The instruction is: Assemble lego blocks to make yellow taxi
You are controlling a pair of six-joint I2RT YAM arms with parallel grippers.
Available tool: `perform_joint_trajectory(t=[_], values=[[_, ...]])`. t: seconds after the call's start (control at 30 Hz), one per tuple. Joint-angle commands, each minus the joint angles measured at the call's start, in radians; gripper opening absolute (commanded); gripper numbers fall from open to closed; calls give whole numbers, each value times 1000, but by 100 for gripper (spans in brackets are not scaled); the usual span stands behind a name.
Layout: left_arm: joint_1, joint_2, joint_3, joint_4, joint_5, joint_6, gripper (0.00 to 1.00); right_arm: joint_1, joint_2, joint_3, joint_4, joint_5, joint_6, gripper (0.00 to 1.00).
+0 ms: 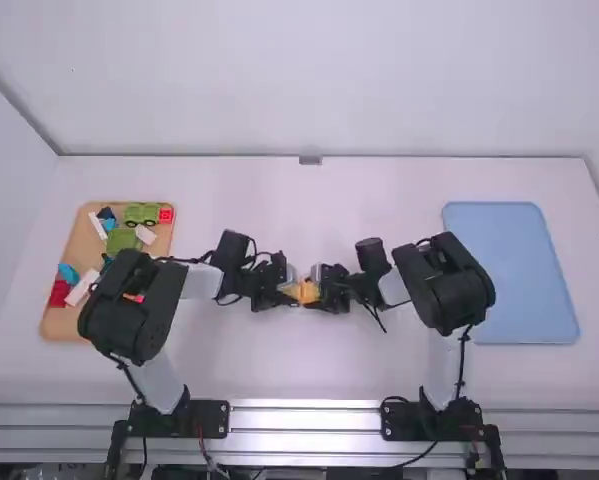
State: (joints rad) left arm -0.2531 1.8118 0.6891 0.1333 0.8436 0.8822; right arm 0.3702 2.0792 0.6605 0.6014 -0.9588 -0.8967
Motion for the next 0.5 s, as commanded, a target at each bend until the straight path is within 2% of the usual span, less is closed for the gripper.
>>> perform_joint_trajectory(t=[0.0, 0.47], values=[[4, -21, 29, -13, 11, -3, 31, 11, 15, -5, -5, -32, -6, 56], [-6, -21, 35, -16, 8, 8, 18, 10, 15, -5, -7, -29, -6, 56]])
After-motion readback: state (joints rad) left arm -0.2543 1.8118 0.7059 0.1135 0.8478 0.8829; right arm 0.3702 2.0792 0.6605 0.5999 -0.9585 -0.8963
